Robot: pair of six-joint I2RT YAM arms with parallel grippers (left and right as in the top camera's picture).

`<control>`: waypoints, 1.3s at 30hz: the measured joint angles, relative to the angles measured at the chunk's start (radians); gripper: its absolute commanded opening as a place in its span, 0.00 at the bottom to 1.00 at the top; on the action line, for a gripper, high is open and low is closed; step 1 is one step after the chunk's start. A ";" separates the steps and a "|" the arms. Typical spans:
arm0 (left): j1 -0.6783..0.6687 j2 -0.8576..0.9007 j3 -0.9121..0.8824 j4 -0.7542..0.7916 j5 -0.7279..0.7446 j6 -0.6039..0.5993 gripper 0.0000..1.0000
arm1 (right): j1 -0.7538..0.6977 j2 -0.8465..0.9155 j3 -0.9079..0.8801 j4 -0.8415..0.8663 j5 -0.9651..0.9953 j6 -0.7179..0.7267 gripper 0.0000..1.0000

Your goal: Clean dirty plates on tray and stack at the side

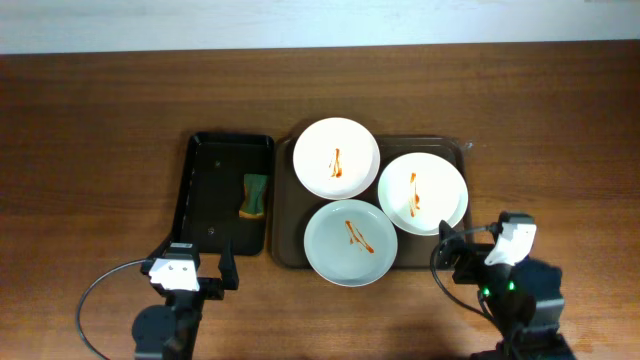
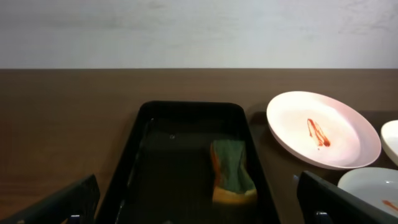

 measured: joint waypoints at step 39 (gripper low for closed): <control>0.000 1.402 0.842 -0.230 0.140 0.005 0.79 | 0.008 1.031 0.385 -0.291 -0.409 0.047 0.58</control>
